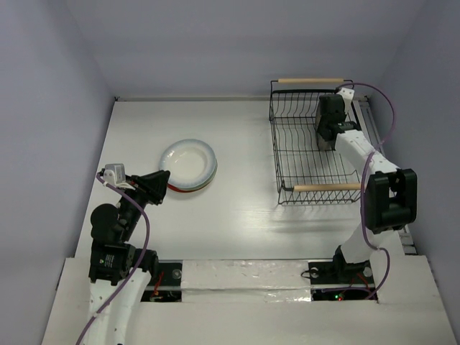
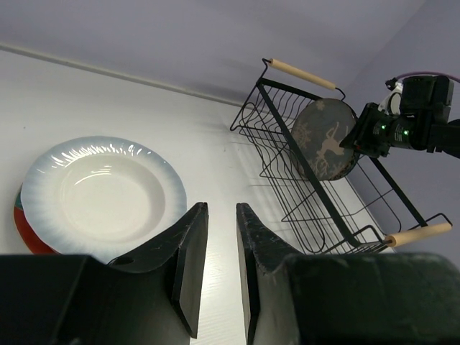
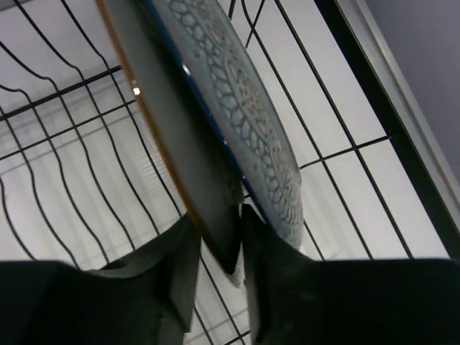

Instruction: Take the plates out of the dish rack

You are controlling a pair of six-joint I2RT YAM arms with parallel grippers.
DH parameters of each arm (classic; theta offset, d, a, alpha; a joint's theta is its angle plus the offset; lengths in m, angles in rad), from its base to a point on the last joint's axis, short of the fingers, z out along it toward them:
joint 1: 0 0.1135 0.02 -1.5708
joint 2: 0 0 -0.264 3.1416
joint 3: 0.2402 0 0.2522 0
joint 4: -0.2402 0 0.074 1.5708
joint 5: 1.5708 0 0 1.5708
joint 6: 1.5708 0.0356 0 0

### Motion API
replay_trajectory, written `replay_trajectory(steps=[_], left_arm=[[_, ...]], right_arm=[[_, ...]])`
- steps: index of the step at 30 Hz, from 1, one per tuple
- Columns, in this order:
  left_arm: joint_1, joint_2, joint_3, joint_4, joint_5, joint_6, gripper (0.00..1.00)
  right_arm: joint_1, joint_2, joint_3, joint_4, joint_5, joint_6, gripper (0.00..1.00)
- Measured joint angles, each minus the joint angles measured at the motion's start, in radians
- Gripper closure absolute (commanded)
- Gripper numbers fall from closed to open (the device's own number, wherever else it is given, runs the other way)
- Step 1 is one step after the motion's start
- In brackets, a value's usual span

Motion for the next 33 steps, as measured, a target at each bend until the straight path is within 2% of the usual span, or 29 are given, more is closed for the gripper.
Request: replay_trajectory(steps=[3, 4, 8, 17, 25, 33], left_arm=[[0.0, 0.0, 0.0, 0.0, 0.0, 0.0, 0.8], [0.0, 0.0, 0.0, 0.0, 0.0, 0.0, 0.8], [0.0, 0.0, 0.0, 0.0, 0.0, 0.0, 0.8], [0.0, 0.002, 0.0, 0.0, 0.0, 0.0, 0.8], [0.0, 0.005, 0.0, 0.0, 0.0, 0.0, 0.8], [0.0, 0.006, 0.0, 0.0, 0.0, 0.0, 0.8]], right_arm=[[0.0, 0.021, 0.025, -0.021, 0.02, -0.016, 0.83], [0.0, 0.026, 0.031, -0.03, 0.032, -0.031, 0.91], [-0.002, 0.03, 0.036, -0.058, 0.062, -0.08, 1.0], [0.047, 0.017, 0.044, -0.097, 0.124, -0.105, 1.0], [0.093, -0.047, 0.091, -0.213, 0.168, -0.156, 1.0], [0.107, -0.18, 0.095, -0.222, 0.084, -0.136, 1.0]])
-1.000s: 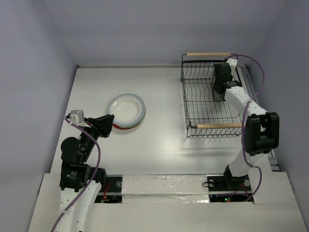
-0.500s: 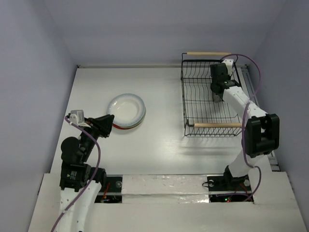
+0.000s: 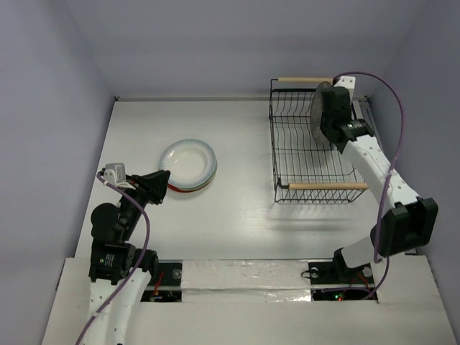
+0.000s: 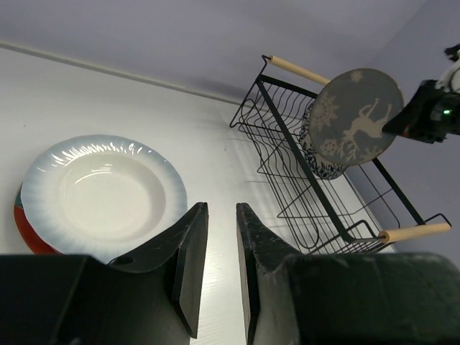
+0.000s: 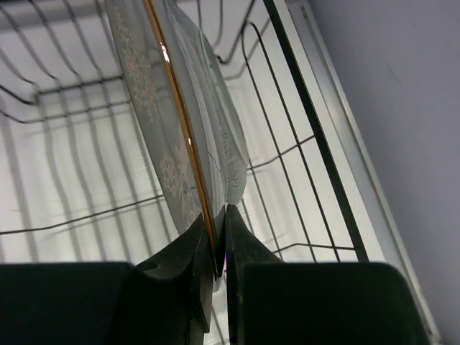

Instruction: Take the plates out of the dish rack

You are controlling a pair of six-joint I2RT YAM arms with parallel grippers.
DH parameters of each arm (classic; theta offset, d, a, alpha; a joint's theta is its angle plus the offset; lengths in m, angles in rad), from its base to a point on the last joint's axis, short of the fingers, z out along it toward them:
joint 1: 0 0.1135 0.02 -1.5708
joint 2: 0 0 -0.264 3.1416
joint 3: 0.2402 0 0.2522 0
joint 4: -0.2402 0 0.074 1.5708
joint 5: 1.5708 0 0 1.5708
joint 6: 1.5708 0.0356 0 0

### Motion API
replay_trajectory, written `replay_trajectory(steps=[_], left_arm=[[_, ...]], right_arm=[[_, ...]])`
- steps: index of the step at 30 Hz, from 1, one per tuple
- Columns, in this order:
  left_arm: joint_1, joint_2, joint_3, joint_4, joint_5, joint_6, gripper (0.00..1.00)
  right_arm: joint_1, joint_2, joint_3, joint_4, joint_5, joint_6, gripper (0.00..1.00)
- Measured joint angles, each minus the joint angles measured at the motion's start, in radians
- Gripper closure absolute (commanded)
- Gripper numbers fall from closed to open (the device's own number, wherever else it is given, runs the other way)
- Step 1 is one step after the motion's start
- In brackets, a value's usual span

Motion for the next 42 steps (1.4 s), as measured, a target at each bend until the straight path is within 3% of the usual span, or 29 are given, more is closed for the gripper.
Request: replay_trajectory(steps=[13, 21, 29, 35, 42], left_arm=[[0.0, 0.007, 0.0, 0.0, 0.0, 0.0, 0.8], [0.0, 0.014, 0.0, 0.0, 0.0, 0.0, 0.8], [0.0, 0.015, 0.0, 0.0, -0.001, 0.0, 0.8], [0.0, 0.016, 0.0, 0.0, -0.002, 0.0, 0.8], [0.0, 0.016, 0.0, 0.0, -0.003, 0.0, 0.79]], right_arm=[[0.001, -0.259, -0.042, 0.039, -0.173, 0.081, 1.0], [0.05, -0.327, -0.126, 0.124, -0.463, 0.202, 1.0], [0.265, -0.122, -0.131, 0.402, -0.718, 0.378, 1.0], [0.426, 0.119, -0.125, 0.509, -0.764, 0.475, 1.0], [0.518, 0.319, -0.125, 0.645, -0.834, 0.683, 1.0]])
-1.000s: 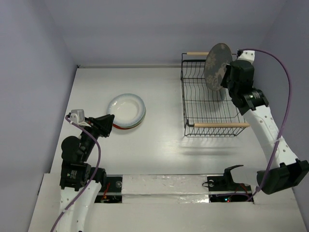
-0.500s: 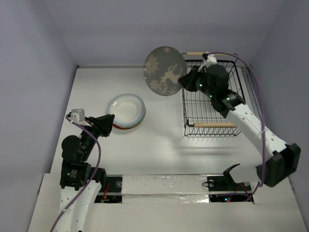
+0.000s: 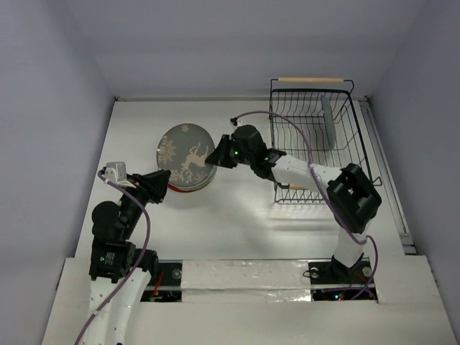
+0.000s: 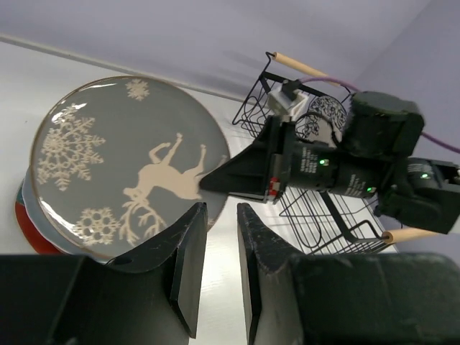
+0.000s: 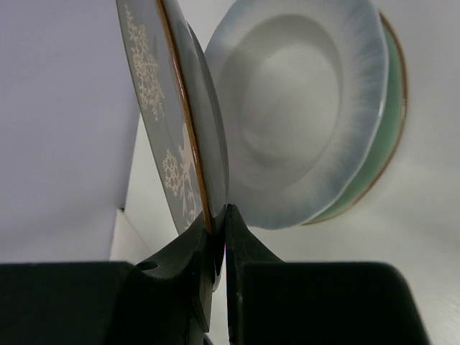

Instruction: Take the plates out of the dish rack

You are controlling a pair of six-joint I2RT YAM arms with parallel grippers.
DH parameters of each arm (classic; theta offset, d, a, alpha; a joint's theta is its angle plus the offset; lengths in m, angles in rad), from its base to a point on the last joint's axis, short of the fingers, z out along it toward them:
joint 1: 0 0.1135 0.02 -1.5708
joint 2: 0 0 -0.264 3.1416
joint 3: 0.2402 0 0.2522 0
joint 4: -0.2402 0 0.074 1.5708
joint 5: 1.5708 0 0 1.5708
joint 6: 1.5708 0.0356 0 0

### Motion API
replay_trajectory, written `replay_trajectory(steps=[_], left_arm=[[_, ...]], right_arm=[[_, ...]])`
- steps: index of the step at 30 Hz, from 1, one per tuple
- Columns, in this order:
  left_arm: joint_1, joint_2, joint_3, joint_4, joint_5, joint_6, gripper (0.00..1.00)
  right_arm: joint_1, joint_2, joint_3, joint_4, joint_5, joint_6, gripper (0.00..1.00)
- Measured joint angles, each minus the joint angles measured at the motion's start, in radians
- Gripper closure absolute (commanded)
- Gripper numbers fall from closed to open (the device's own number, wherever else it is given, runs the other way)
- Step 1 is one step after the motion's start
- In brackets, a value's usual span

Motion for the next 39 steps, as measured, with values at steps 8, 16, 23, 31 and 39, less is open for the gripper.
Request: replay_trajectory(steps=[8, 16, 23, 31, 39], left_arm=[[0.0, 0.0, 0.0, 0.0, 0.0, 0.0, 0.78], [0.0, 0.0, 0.0, 0.0, 0.0, 0.0, 0.78], [0.0, 0.0, 0.0, 0.0, 0.0, 0.0, 0.78], [0.0, 0.0, 0.0, 0.0, 0.0, 0.0, 0.78], [0.0, 0.0, 0.0, 0.0, 0.0, 0.0, 0.78]], right_arm=[[0.01, 0.082, 0.0, 0.11, 0.003, 0.165, 1.0], [0.009, 0.13, -0.015, 0.193, 0.001, 0.252, 0.99], [0.009, 0.149, -0.046, 0.209, 0.001, 0.274, 0.9], [0.007, 0.171, -0.062, 0.211, 0.002, 0.278, 0.82], [0.005, 0.171, -0.062, 0.241, -0.006, 0.272, 0.61]])
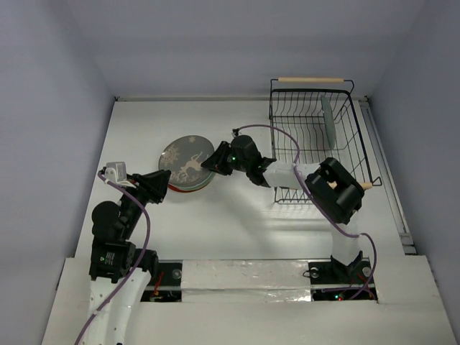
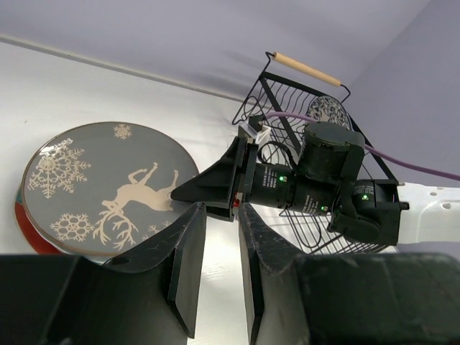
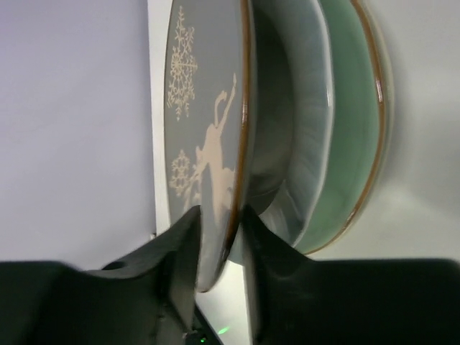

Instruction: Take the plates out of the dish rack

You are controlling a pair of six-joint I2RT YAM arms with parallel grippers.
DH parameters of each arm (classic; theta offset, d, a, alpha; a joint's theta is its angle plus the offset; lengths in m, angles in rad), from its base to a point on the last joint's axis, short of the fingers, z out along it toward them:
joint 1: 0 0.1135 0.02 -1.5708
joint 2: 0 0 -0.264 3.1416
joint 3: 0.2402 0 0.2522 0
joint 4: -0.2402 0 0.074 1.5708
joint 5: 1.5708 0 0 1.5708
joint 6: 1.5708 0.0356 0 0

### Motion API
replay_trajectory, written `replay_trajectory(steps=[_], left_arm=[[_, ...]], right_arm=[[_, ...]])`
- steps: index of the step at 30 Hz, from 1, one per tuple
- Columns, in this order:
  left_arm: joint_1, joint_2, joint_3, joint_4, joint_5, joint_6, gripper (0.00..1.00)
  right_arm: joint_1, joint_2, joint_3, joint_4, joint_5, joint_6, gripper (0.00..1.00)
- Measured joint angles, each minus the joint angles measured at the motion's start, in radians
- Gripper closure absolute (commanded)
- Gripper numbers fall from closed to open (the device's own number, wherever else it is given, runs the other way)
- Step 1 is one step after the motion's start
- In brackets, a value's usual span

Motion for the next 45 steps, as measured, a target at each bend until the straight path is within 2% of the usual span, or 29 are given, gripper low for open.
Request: replay_trajectory(steps=[7, 10, 14, 15, 19, 20, 26, 29, 30, 37, 40, 43, 44, 45], left_arm=[[0.0, -0.002, 0.0, 0.0, 0.001, 0.0, 0.77], [0.0, -0.002, 0.0, 0.0, 0.001, 0.0, 0.77], [0.0, -0.002, 0.0, 0.0, 0.001, 0.0, 0.77], [0.0, -0.002, 0.0, 0.0, 0.002, 0.0, 0.77], [0.0, -0.005, 0.0, 0.0, 0.002, 0.0, 0.77], [0.0, -0.007, 0.0, 0.0, 0.002, 0.0, 0.77], [0.0, -0.016, 0.0, 0.0, 0.002, 0.0, 0.77], [0.0, -0.016, 0.0, 0.0, 0.002, 0.0, 0.77], [0.0, -0.016, 0.0, 0.0, 0.002, 0.0, 0.77], [0.0, -0.022, 0.0, 0.0, 0.002, 0.0, 0.77], [0.0, -0.023, 0.0, 0.0, 0.002, 0.0, 0.77], [0.0, -0.023, 0.0, 0.0, 0.002, 0.0, 0.77], [0.0, -0.023, 0.0, 0.0, 0.002, 0.0, 0.77], [0.0, -0.023, 0.0, 0.0, 0.002, 0.0, 0.77]], right_arm=[[0.0, 0.0, -0.028, 0.014, 0.0, -0.021, 0.47], [0.0, -0.011, -0.034, 0.019, 0.0, -0.034, 0.35], [0.005, -0.047, -0.036, -0.021, 0.02, -0.087, 0.33], [0.006, -0.056, -0.038, -0.034, 0.026, -0.101, 0.28], [0.006, -0.092, -0.039, -0.094, 0.071, -0.16, 0.26], [0.006, -0.101, -0.039, -0.107, 0.085, -0.177, 0.22], [0.007, -0.119, -0.025, -0.188, 0.133, -0.27, 0.24], [0.008, -0.119, -0.022, -0.229, 0.167, -0.305, 0.38], [0.009, -0.119, -0.022, -0.238, 0.18, -0.312, 0.39], [0.01, -0.151, -0.022, -0.314, 0.249, -0.362, 0.33], [0.011, -0.195, -0.022, -0.337, 0.266, -0.385, 0.27], [0.012, -0.256, -0.022, -0.355, 0.274, -0.41, 0.26], [0.012, -0.28, -0.022, -0.356, 0.279, -0.42, 0.29], [0.013, -0.307, -0.022, -0.362, 0.284, -0.431, 0.44]])
